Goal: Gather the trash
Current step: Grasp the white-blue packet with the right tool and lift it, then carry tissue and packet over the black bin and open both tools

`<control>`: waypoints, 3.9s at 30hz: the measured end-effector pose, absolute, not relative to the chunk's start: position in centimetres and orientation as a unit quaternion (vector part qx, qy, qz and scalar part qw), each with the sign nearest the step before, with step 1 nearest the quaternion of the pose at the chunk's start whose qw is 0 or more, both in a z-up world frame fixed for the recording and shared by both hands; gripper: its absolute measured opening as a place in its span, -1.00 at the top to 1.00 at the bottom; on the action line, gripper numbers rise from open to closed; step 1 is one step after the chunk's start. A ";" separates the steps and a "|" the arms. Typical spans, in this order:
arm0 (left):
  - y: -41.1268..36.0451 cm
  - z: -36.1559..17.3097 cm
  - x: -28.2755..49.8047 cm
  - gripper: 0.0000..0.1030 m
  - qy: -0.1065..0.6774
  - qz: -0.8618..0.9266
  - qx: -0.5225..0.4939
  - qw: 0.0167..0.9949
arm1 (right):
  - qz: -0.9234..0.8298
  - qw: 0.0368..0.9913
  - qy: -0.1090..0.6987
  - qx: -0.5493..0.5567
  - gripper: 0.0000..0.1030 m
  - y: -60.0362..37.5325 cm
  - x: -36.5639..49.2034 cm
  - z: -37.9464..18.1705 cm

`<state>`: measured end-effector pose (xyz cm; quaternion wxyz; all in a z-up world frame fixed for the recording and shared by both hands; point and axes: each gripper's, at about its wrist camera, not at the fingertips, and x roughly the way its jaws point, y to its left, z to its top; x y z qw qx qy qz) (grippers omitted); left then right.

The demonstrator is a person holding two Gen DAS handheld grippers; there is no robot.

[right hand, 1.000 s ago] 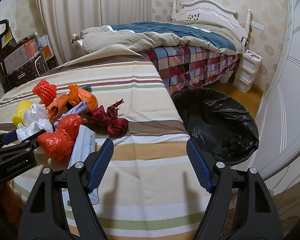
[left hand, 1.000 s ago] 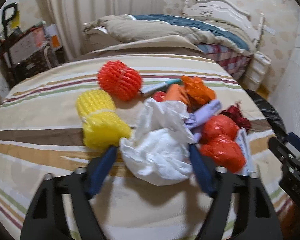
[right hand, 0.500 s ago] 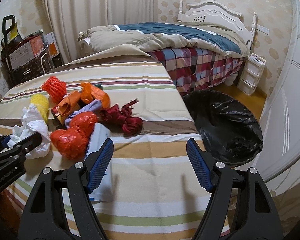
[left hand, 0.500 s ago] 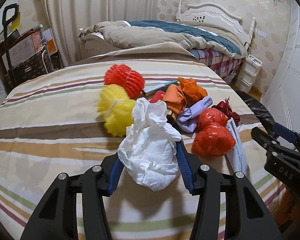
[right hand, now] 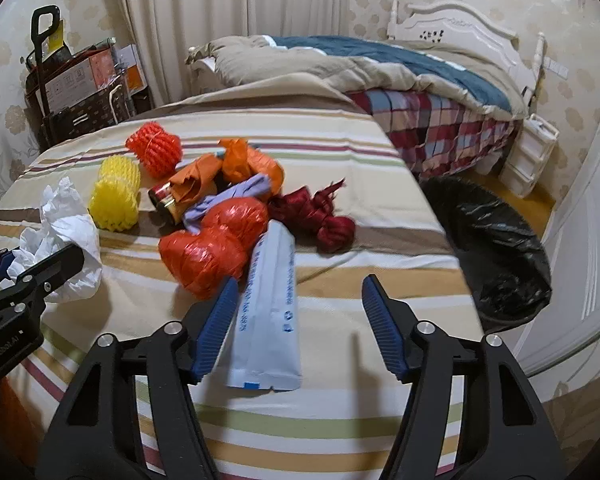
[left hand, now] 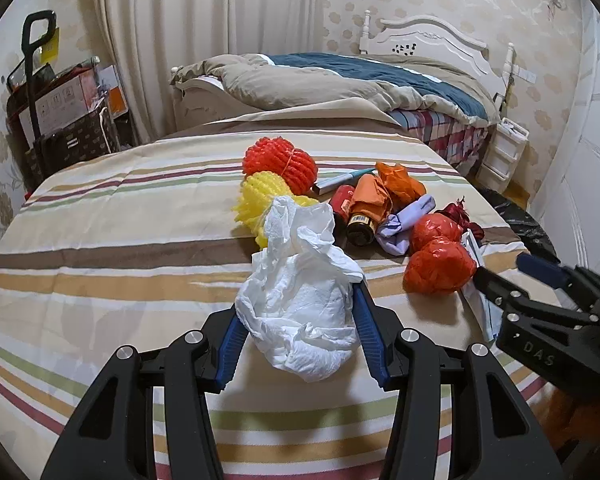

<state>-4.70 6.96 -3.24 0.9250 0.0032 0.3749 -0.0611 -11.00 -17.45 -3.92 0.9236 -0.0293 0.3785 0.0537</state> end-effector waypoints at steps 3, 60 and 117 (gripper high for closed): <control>7.2 -3.3 -4.9 0.02 0.374 -0.061 0.001 0.926 | 0.060 0.921 0.384 -0.030 -0.05 -17.1 -11.0 -4.2; -11.9 -0.5 3.5 0.02 0.326 -0.207 0.037 0.922 | -0.087 0.938 0.327 0.072 0.46 -36.4 -5.6 -2.4; -16.9 -2.9 6.9 -0.62 0.333 -0.136 0.100 0.928 | -0.139 0.927 0.336 0.095 -0.36 -41.8 -2.7 -3.8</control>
